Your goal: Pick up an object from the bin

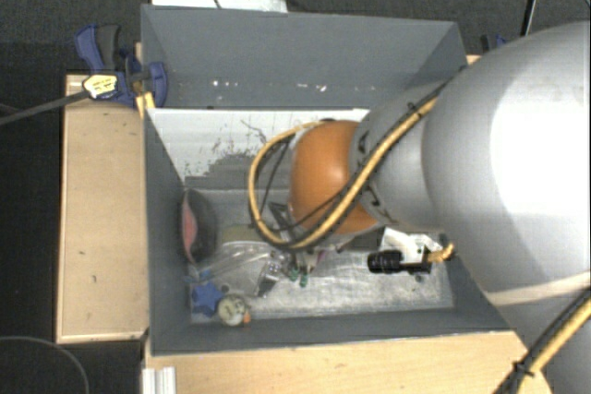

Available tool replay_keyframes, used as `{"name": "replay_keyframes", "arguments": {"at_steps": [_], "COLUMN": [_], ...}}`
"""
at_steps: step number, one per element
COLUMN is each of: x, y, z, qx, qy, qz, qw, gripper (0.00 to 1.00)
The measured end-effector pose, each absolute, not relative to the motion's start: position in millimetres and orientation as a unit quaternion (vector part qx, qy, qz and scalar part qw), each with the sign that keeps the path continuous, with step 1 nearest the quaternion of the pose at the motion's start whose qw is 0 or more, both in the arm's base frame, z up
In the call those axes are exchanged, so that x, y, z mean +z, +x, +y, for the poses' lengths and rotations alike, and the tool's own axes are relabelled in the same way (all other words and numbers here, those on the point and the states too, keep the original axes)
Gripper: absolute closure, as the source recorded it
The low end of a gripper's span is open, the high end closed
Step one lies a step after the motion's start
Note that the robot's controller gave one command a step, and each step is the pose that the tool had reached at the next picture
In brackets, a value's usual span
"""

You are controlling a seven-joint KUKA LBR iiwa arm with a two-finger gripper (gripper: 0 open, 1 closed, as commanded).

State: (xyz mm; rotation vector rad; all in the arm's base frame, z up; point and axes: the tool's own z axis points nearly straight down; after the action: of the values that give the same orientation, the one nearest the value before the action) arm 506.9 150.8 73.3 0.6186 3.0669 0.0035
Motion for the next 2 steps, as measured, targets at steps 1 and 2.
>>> {"name": "replay_keyframes", "arguments": {"at_steps": [1, 2], "x": [75.3, 73.2], "y": [506.4, 503.2], "z": [153.3, 154.5], "qx": [0.002, 0.001], "qy": [0.199, 0.198], "qz": [0.98, 0.98], "qw": [0.007, 0.001], "gripper": [1.0, 0.0]}}
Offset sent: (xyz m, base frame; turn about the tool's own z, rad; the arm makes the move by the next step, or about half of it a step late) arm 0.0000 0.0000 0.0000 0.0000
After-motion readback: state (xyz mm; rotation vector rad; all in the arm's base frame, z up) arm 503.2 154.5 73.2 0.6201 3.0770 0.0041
